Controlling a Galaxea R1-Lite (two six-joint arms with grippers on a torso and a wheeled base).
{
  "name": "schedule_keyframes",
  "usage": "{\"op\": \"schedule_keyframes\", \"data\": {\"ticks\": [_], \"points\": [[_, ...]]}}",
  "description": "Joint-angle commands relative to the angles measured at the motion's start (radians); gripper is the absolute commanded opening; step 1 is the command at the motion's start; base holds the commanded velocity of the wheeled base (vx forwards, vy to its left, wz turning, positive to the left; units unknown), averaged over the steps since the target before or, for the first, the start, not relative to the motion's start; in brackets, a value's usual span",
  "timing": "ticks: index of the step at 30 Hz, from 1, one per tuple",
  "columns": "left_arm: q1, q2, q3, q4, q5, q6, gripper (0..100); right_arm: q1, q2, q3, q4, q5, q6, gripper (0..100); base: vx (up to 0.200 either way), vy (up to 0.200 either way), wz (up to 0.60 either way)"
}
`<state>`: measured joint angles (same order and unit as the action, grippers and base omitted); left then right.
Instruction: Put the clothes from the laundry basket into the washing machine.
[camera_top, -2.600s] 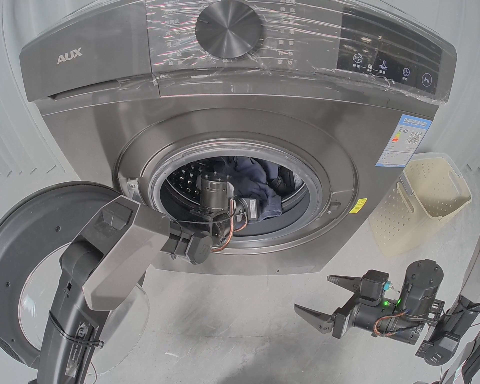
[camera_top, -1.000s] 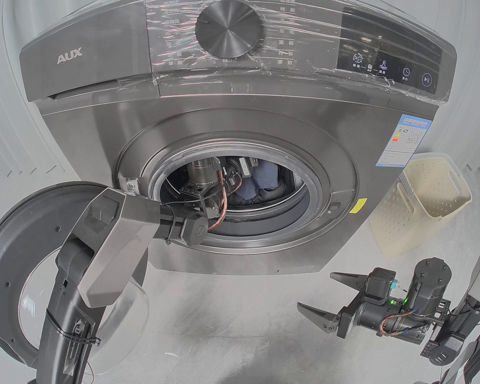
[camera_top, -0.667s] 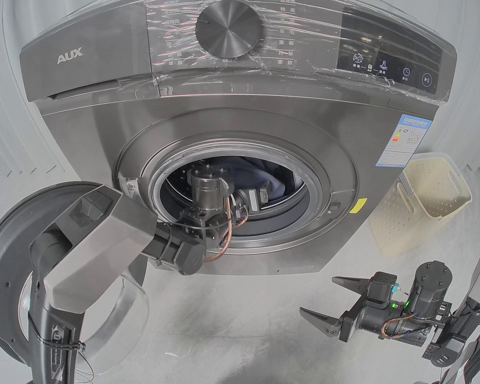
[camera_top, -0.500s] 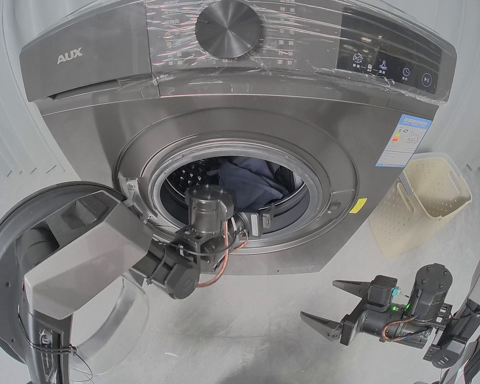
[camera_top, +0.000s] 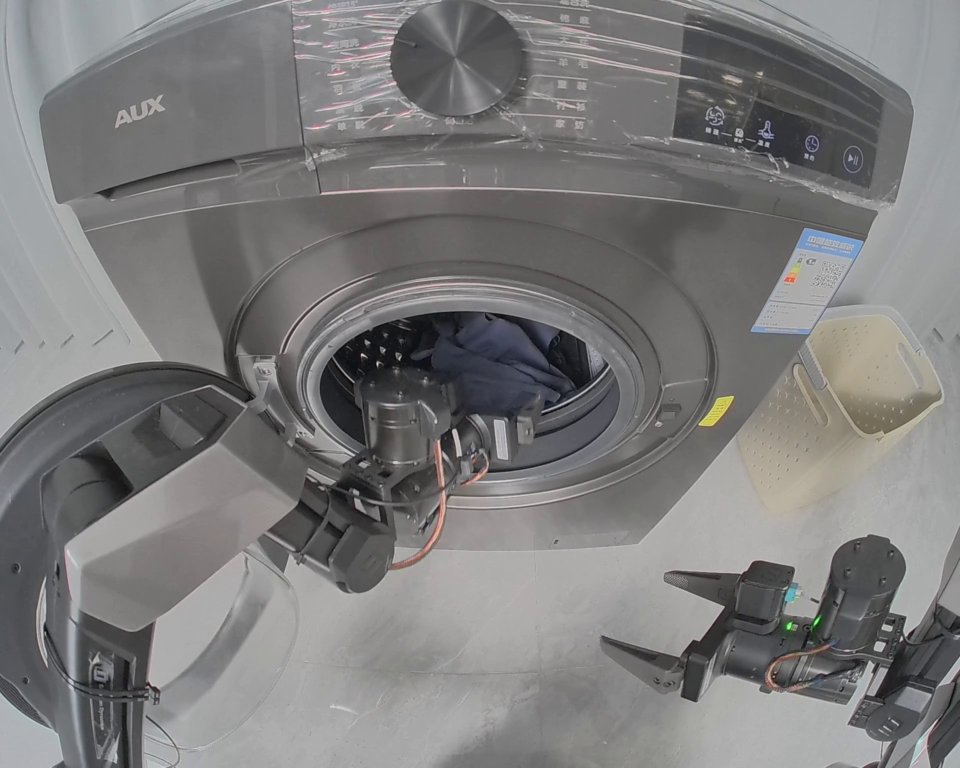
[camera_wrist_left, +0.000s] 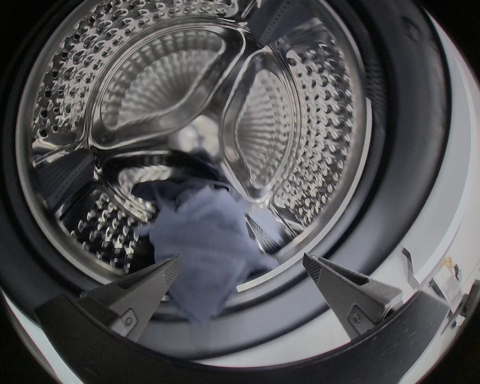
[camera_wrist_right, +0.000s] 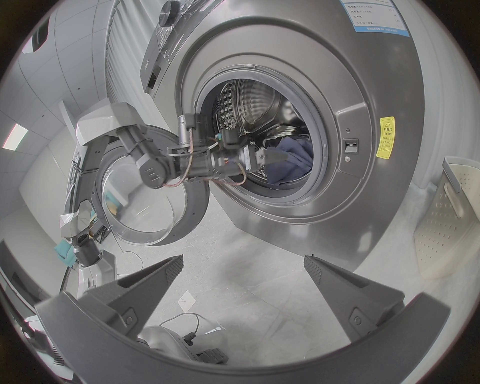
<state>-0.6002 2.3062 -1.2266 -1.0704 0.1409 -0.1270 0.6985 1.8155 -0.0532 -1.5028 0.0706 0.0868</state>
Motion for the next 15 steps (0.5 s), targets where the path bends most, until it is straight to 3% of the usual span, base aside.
{"op": "schedule_keyframes", "data": {"ticks": [1, 10, 11, 15], "points": [[0.062, 0.167, -0.237, 0.035, -0.018, 0.003, 100, 0.004, 0.007, 0.004, 0.001, 0.0, -0.001, 100, 0.0, 0.0, 0.0], [0.069, 0.294, -0.43, 0.184, -0.03, -0.002, 100, 0.003, 0.025, 0.0, -0.001, 0.001, 0.001, 100, 0.0, 0.0, 0.0], [0.069, 0.295, -0.442, 0.193, -0.03, -0.002, 0, 0.003, 0.025, 0.0, -0.001, 0.001, 0.001, 100, 0.0, 0.0, 0.0], [0.071, 0.334, -0.559, 0.222, -0.018, -0.008, 0, 0.003, 0.031, -0.002, -0.001, 0.001, 0.002, 100, 0.0, 0.0, 0.0]]}}
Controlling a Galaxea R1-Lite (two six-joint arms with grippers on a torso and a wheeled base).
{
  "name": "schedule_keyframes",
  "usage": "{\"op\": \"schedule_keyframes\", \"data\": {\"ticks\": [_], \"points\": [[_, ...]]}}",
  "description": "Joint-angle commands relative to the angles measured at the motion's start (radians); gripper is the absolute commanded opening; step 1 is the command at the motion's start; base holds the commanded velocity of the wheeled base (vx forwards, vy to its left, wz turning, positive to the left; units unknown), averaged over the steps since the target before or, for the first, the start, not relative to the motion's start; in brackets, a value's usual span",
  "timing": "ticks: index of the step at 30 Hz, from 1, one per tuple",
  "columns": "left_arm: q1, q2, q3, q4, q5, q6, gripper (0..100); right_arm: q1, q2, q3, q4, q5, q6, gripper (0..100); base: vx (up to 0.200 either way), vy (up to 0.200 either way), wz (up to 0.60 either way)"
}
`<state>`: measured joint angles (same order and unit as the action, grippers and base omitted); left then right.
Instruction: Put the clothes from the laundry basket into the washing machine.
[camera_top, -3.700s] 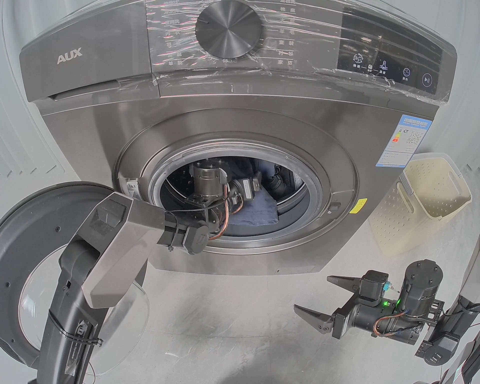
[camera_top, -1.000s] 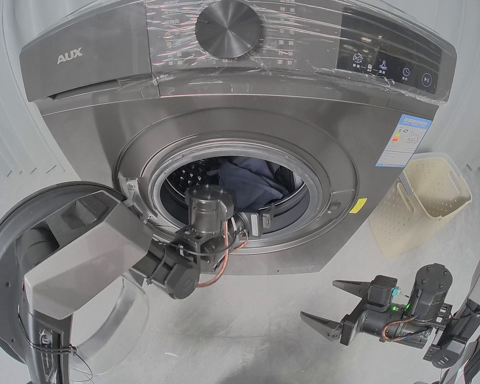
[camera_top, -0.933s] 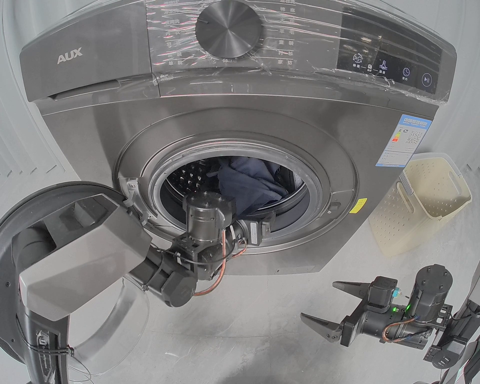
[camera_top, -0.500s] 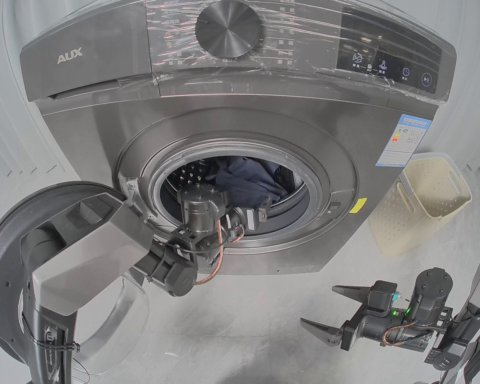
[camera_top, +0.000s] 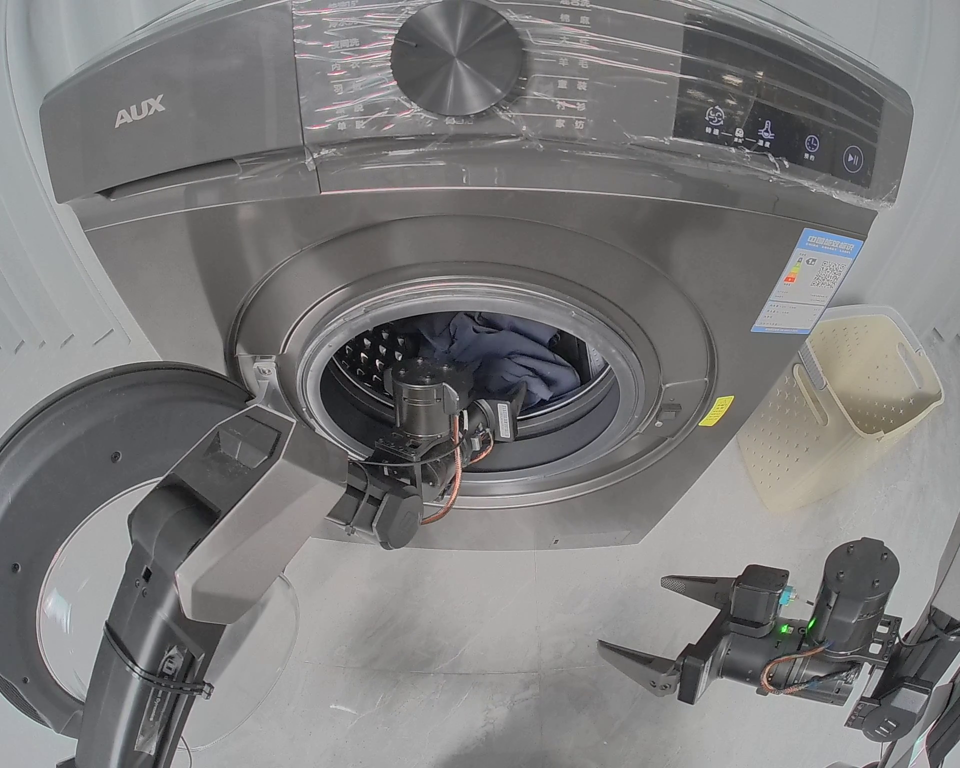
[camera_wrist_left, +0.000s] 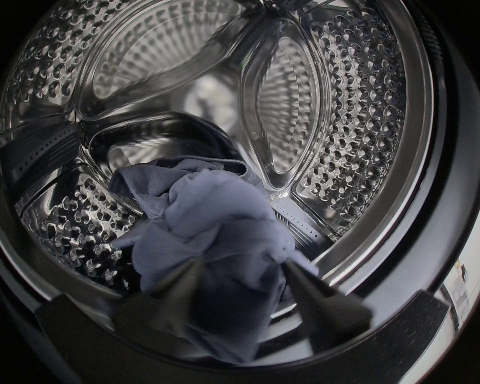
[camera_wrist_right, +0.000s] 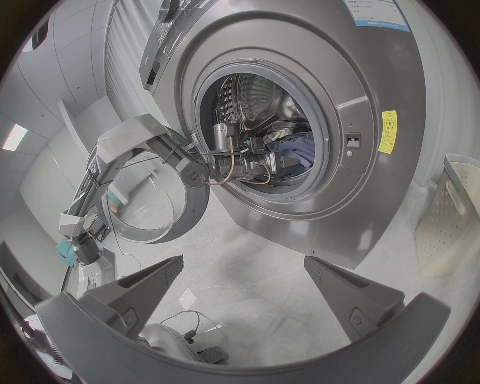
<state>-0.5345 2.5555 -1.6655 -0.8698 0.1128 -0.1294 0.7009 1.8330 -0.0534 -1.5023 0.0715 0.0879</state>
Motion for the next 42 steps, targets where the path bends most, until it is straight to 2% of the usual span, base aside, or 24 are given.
{"op": "schedule_keyframes", "data": {"ticks": [1, 2, 3, 5, 10, 16, 17, 19, 21, 28, 31, 32, 33, 38, 42], "points": [[0.007, 0.098, -0.157, 0.021, 0.015, -0.009, 0, 0.0, 0.017, -0.002, -0.001, 0.001, 0.001, 100, 0.0, 0.0, 0.0], [0.007, 0.098, -0.157, 0.021, 0.015, -0.009, 0, 0.0, 0.017, -0.002, -0.001, 0.001, 0.001, 100, 0.0, 0.0, 0.0], [0.018, 0.146, -0.275, 0.021, 0.051, -0.015, 0, 0.0, 0.022, -0.003, -0.001, 0.001, 0.003, 100, 0.0, 0.0, 0.0], [0.03, 0.184, -0.334, 0.021, 0.088, -0.019, 0, 0.0, 0.023, -0.003, -0.001, 0.001, 0.003, 100, 0.0, 0.0, 0.0], [0.042, 0.186, -0.334, 0.005, 0.097, -0.046, 0, 0.0, 0.023, -0.003, -0.001, 0.001, 0.003, 100, 0.0, 0.0, 0.0], [0.034, 0.16, -0.334, 0.005, 0.099, -0.05, 0, 0.0, 0.025, -0.002, -0.001, 0.001, 0.003, 100, 0.0, 0.0, 0.0], [0.031, 0.153, -0.334, 0.005, 0.102, -0.05, 100, 0.0, 0.025, -0.002, -0.001, 0.001, 0.003, 100, 0.0, 0.0, 0.0], [0.018, 0.115, -0.315, 0.005, 0.122, -0.05, 100, -0.003, 0.025, -0.002, -0.001, 0.001, 0.003, 100, 0.0, 0.0, 0.0], [-0.005, 0.048, -0.217, 0.002, 0.125, -0.05, 100, -0.004, 0.025, -0.002, -0.001, 0.002, 0.003, 100, 0.0, 0.0, 0.0], [-0.102, -0.25, 0.276, -0.1, 0.114, -0.046, 100, 0.0, 0.022, 0.003, -0.001, 0.004, 0.003, 100, 0.0, 0.0, 0.0], [-0.142, -0.354, 0.52, -0.192, 0.085, -0.038, 100, 0.003, 0.017, 0.007, 0.001, 0.004, 0.004, 100, 0.0, 0.0, 0.0], [-0.151, -0.371, 0.553, -0.206, 0.079, -0.036, 100, 0.003, 0.015, 0.009, 0.001, 0.004, 0.004, 100, 0.0, 0.0, 0.0], [-0.19, -0.428, 0.678, -0.258, 0.071, -0.035, 100, 0.005, 0.009, 0.012, 0.001, 0.004, 0.006, 100, 0.0, 0.0, 0.0], [-0.302, -0.612, 1.003, -0.337, 0.073, -0.036, 100, 0.006, -0.052, 0.053, 0.01, 0.001, 0.006, 100, 0.0, 0.0, 0.0], [-0.346, -0.761, 1.204, -0.371, 0.073, -0.035, 100, -0.001, -0.116, 0.053, 0.017, -0.007, 0.007, 100, 0.0, 0.0, 0.0]]}}
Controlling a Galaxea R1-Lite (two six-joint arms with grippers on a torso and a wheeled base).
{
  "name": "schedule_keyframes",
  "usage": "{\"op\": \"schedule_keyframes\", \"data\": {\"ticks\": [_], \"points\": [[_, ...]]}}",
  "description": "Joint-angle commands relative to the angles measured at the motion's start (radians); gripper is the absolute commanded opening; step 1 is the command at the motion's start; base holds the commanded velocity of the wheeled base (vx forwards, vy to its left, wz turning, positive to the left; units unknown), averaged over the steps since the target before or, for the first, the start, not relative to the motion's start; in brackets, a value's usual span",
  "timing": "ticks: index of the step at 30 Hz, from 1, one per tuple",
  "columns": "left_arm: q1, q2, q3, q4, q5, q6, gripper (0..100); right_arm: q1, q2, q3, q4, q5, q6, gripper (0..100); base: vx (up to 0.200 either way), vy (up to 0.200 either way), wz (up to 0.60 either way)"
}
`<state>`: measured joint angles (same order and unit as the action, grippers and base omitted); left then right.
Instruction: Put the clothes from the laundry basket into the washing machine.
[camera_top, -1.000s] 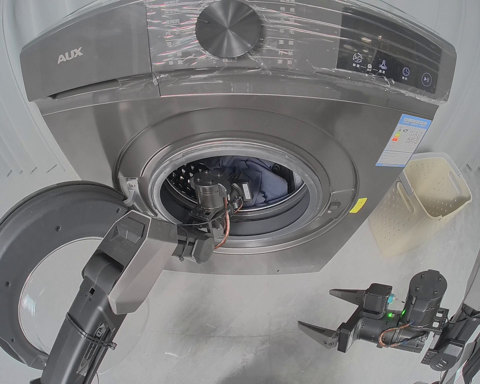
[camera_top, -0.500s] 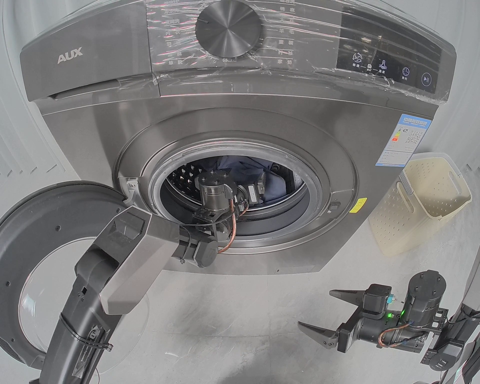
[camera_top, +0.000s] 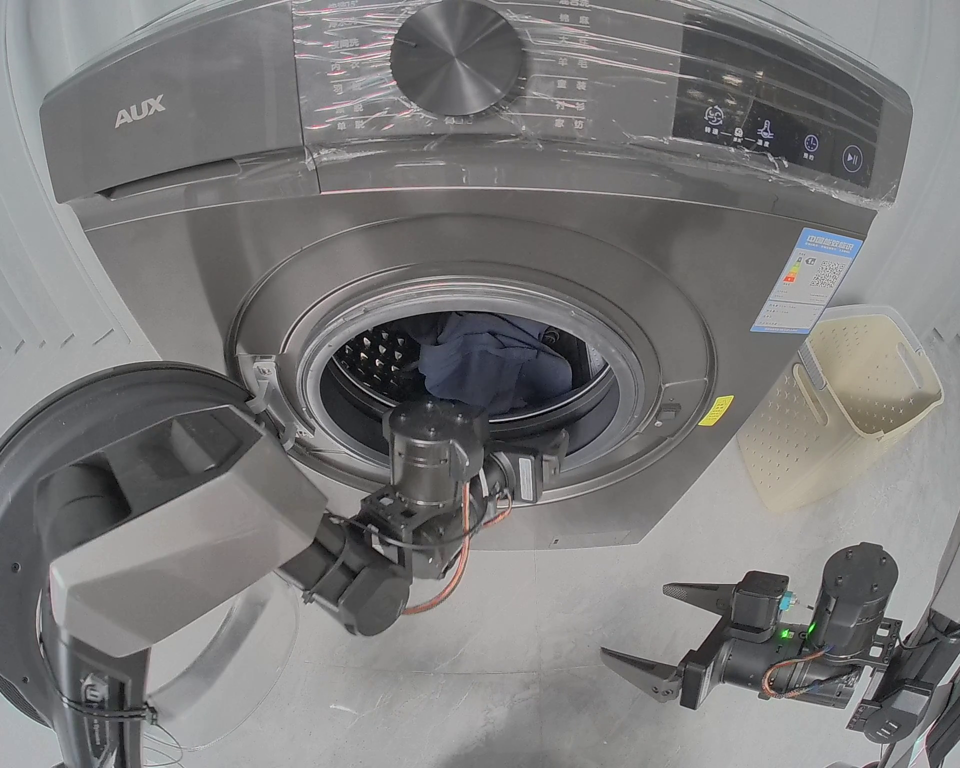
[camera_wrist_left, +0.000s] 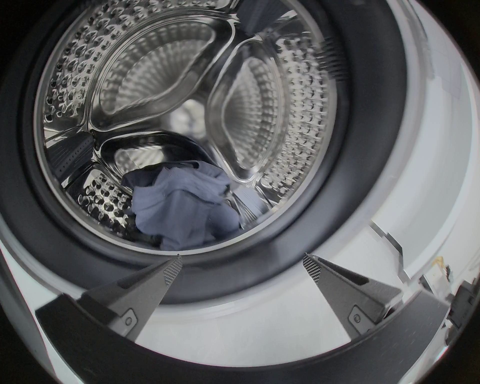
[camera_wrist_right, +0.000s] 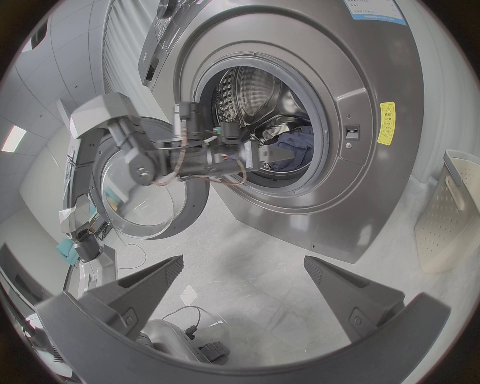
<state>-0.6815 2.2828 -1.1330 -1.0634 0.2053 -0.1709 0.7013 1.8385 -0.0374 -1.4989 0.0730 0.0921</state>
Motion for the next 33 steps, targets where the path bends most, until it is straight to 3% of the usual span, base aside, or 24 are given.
{"op": "schedule_keyframes", "data": {"ticks": [1, 11, 15, 18, 20, 22, 24, 26, 28, 33], "points": [[-0.204, -0.522, 0.708, -0.185, -0.018, 0.007, 100, -0.006, -0.131, 0.037, 0.014, -0.01, 0.003, 100, -0.2, 0.0, 0.0], [-0.239, -0.723, 0.923, -0.242, -0.006, 0.014, 100, -0.028, -0.217, 0.037, 0.017, -0.042, 0.014, 100, -0.2, 0.0, 0.0], [-0.228, -0.839, 0.981, -0.239, 0.022, 0.042, 100, -0.086, -0.266, 0.037, 0.026, -0.071, 0.014, 100, -0.2, 0.0, 0.0], [-0.222, -0.956, 1.021, -0.213, 0.025, 0.091, 100, -0.151, -0.343, 0.037, 0.069, -0.073, 0.003, 100, -0.2, 0.0, 0.0], [-0.187, -1.022, 1.047, -0.185, 0.025, 0.114, 100, -0.206, -0.435, 0.037, 0.151, -0.073, -0.009, 100, -0.2, 0.0, 0.0], [-0.147, -1.074, 1.065, -0.155, 0.022, 0.119, 100, -0.229, -0.512, 0.037, 0.236, -0.073, -0.011, 100, -0.2, 0.0, 0.0], [-0.11, -1.169, 1.081, -0.092, 0.02, 0.119, 100, -0.246, -0.667, 0.037, 0.442, -0.082, -0.006, 100, -0.2, 0.0, 0.0], [-0.09, -1.252, 1.085, -0.03, 0.02, 0.119, 100, -0.253, -0.788, 0.037, 0.6, -0.119, -0.008, 100, -0.2, 0.0, 0.0], [-0.043, -1.361, 1.098, 0.06, 0.02, 0.119, 100, -0.27, -0.92, 0.037, 0.763, -0.159, -0.003, 100, -0.2, 0.0, 0.0], [0.102, -1.612, 1.131, 0.309, 0.008, 0.136, 100, -0.416, -1.187, 0.037, 0.979, -0.163, -0.006, 100, -0.2, 0.0, 0.0]]}}
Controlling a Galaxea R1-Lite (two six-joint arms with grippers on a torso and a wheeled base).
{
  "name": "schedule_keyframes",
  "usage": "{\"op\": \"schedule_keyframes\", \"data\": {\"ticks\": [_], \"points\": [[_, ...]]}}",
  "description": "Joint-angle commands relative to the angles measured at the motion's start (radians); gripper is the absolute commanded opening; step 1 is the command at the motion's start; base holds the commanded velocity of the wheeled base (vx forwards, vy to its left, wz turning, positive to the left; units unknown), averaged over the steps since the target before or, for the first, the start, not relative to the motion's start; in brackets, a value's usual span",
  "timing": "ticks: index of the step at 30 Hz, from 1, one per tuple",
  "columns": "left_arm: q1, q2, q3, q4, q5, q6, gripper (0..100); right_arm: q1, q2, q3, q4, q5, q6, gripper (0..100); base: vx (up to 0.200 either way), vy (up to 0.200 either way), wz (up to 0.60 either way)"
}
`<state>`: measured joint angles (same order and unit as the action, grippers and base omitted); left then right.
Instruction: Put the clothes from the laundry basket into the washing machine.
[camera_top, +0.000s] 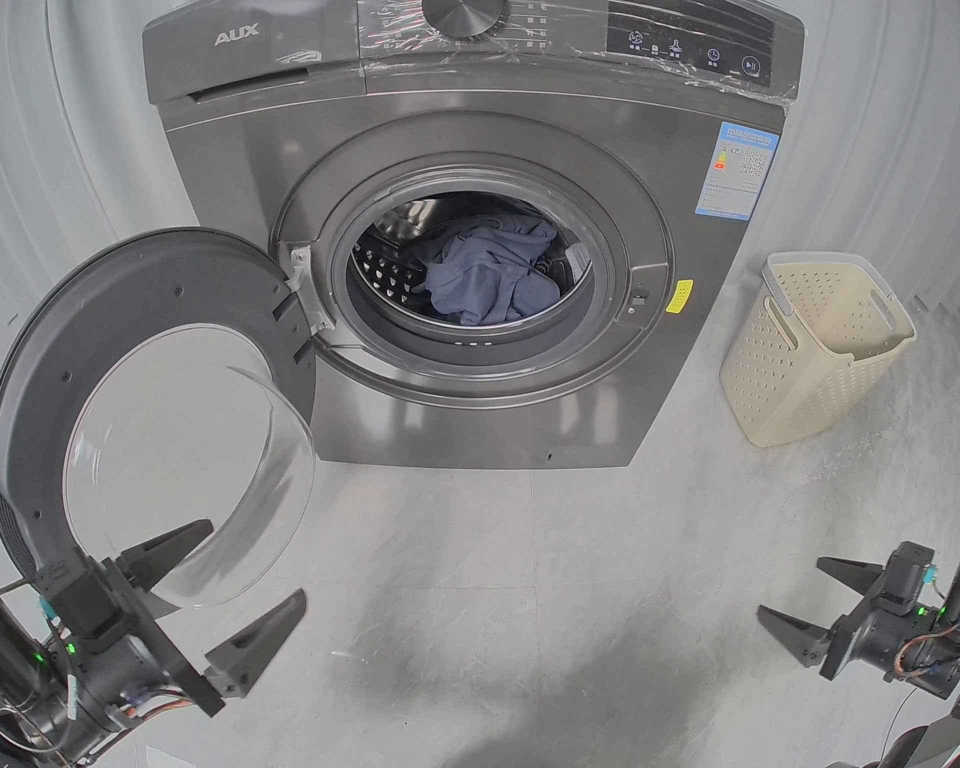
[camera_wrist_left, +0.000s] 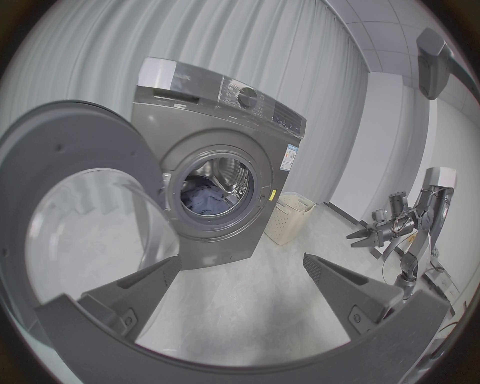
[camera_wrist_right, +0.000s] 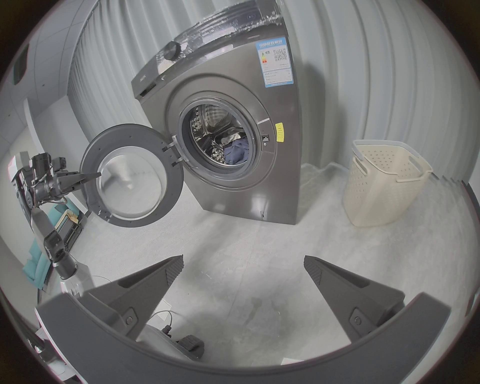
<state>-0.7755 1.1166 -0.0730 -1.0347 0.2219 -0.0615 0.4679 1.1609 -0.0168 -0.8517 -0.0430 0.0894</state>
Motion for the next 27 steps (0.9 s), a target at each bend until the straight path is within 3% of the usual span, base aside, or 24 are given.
{"op": "schedule_keyframes", "data": {"ticks": [1, 6, 7, 8, 10, 12, 15, 17, 21, 25, 27], "points": [[0.202, -0.454, 0.071, 0.286, -0.009, 0.026, 100, -0.187, -0.52, 0.017, 0.336, -0.048, -0.005, 100, -0.2, 0.0, 0.0], [0.469, -0.771, 0.073, 0.61, -0.016, 0.032, 100, -0.311, -0.874, 0.015, 0.609, -0.041, -0.008, 100, -0.08, 0.0, 0.0], [0.475, -0.782, 0.073, 0.621, -0.018, 0.032, 100, -0.313, -0.883, 0.017, 0.617, -0.041, -0.008, 100, 0.0, 0.0, 0.0], [0.541, -0.91, 0.073, 0.743, -0.059, 0.031, 100, -0.337, -0.992, 0.017, 0.697, -0.038, -0.01, 100, 0.0, 0.0, 0.0], [0.613, -1.021, 0.073, 0.869, -0.127, 0.029, 100, -0.347, -1.076, 0.017, 0.781, -0.035, -0.007, 100, 0.0, 0.0, 0.0], [0.63, -1.026, 0.073, 0.953, -0.134, 0.019, 100, -0.348, -1.072, 0.017, 0.781, -0.044, 0.003, 100, 0.0, 0.2, 0.0], [0.642, -1.023, 0.073, 0.964, -0.09, -0.038, 100, -0.351, -1.064, 0.017, 0.786, -0.078, -0.002, 100, 0.0, 0.2, 0.0], [0.657, -1.021, 0.071, 0.969, -0.099, -0.04, 100, -0.36, -1.061, 0.017, 0.787, -0.09, -0.011, 100, 0.0, 0.2, 0.0], [0.797, -1.068, 0.073, 0.975, -0.202, -0.004, 100, -0.511, -1.093, 0.012, 0.81, -0.034, -0.034, 100, 0.0, 0.2, 0.0], [0.792, -1.089, 0.073, 0.99, -0.202, 0.015, 100, -0.488, -1.126, 0.014, 0.815, -0.032, -0.053, 100, 0.0, 0.2, 0.0], [0.785, -1.095, 0.059, 1.073, -0.197, 0.031, 100, -0.477, -1.158, 0.017, 0.816, -0.014, -0.045, 100, 0.0, 0.2, 0.0]]}}
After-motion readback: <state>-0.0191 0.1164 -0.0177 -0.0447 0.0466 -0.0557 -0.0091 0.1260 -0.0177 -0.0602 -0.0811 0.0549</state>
